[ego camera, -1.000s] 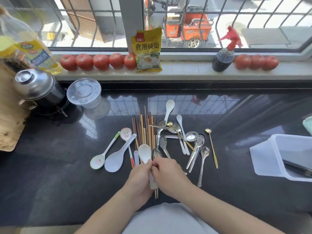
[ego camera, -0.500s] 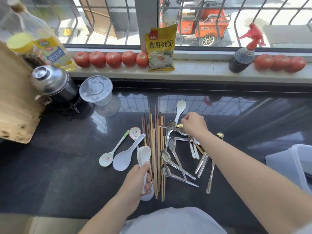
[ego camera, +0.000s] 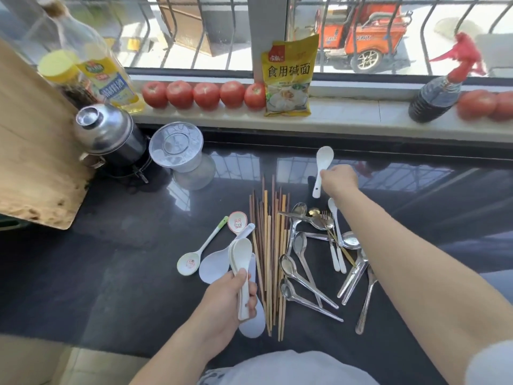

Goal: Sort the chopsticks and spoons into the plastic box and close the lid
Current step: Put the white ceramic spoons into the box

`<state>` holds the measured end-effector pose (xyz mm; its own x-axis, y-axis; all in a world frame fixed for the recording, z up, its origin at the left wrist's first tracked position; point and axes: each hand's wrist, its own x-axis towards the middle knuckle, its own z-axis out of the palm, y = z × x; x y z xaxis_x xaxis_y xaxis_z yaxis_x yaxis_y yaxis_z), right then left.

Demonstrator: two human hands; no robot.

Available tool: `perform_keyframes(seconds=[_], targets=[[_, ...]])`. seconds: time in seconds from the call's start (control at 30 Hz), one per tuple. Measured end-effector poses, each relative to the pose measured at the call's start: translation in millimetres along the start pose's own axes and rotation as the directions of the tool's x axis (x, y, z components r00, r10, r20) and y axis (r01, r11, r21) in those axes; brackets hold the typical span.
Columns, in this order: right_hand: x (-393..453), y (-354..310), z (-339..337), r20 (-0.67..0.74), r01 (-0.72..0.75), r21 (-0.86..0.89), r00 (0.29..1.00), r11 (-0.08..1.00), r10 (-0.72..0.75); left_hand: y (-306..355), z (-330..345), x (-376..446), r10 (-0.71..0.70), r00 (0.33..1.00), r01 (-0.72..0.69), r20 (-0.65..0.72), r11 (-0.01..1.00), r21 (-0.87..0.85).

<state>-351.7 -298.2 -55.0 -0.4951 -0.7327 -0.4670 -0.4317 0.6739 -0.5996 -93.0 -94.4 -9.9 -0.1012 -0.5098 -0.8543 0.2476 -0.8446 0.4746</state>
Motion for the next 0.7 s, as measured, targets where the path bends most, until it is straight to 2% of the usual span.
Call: perform_keyframes(seconds=[0.07, 0.1, 0.17, 0.23, 0.27, 0.33, 0.43, 0.47, 0.53, 0.6, 0.63, 0.67, 0.7], targets=[[-37.3, 2.2, -19.9, 0.107, 0.069, 0.107, 0.991, 0.992, -0.081, 0.1, 7.3, 5.1, -0.005, 1.0, 0.005, 0.003, 1.0, -0.013], [-66.4, 8.0, -26.7, 0.209, 0.065, 0.162, 0.973, 0.985, -0.099, -0.4, 12.1, 7.5, -0.002, 1.0, 0.002, 0.007, 1.0, -0.006], [-130.3, 26.7, -28.1, 0.436, -0.023, 0.225, 0.896, 0.974, -0.08, -3.3, 21.3, 13.1, 0.008, 1.0, -0.008, 0.026, 1.0, 0.018], [-180.7, 49.7, -13.2, 0.577, -0.076, 0.204, 0.815, 0.976, -0.057, -6.6, 33.2, 15.0, 0.021, 0.997, -0.026, 0.077, 0.998, 0.057], [-195.2, 59.9, -2.4, 0.59, -0.078, 0.181, 0.806, 0.98, -0.045, -7.8, 40.1, 14.1, 0.026, 0.994, -0.033, 0.105, 0.997, 0.064], [-209.9, 74.1, 16.3, 0.521, -0.043, 0.124, 0.853, 0.991, -0.028, -10.6, 51.7, 10.7, 0.018, 0.994, -0.024, 0.11, 0.998, 0.055], [-215.3, 82.1, 25.3, 0.41, 0.147, -0.063, 0.906, 0.987, -0.109, -18.6, 55.6, 9.9, -0.024, 0.998, 0.023, 0.057, 1.0, 0.013], [-216.9, 82.2, 24.7, 0.424, 0.247, -0.159, 0.891, 0.956, -0.159, -20.9, 53.6, 10.5, -0.045, 0.997, 0.045, 0.056, 0.999, 0.007], [-213.5, 78.8, 19.6, 0.559, 0.405, -0.234, 0.8, 0.884, -0.219, -24.6, 46.3, 11.3, -0.066, 0.996, 0.063, 0.063, 0.997, 0.036], [-200.2, 74.5, 8.6, 0.707, 0.362, -0.113, 0.683, 0.925, -0.181, -25.5, 35.7, 10.2, -0.072, 0.997, 0.069, 0.025, 0.994, 0.082], [-186.6, 77.3, 5.6, 0.683, 0.321, -0.102, 0.711, 0.942, -0.169, -24.7, 30.0, 8.4, -0.082, 0.997, 0.082, 0.002, 0.993, 0.087], [-168.1, 81.7, 4.4, 0.575, 0.307, -0.155, 0.801, 0.939, -0.167, -24.0, 24.1, 6.3, -0.09, 0.996, 0.091, -0.015, 0.993, 0.081], [-147.1, 86.9, 2.9, 0.394, 0.329, -0.285, 0.896, 0.9, -0.203, -22.9, 18.9, 3.0, -0.093, 0.995, 0.094, -0.025, 0.993, 0.072]])
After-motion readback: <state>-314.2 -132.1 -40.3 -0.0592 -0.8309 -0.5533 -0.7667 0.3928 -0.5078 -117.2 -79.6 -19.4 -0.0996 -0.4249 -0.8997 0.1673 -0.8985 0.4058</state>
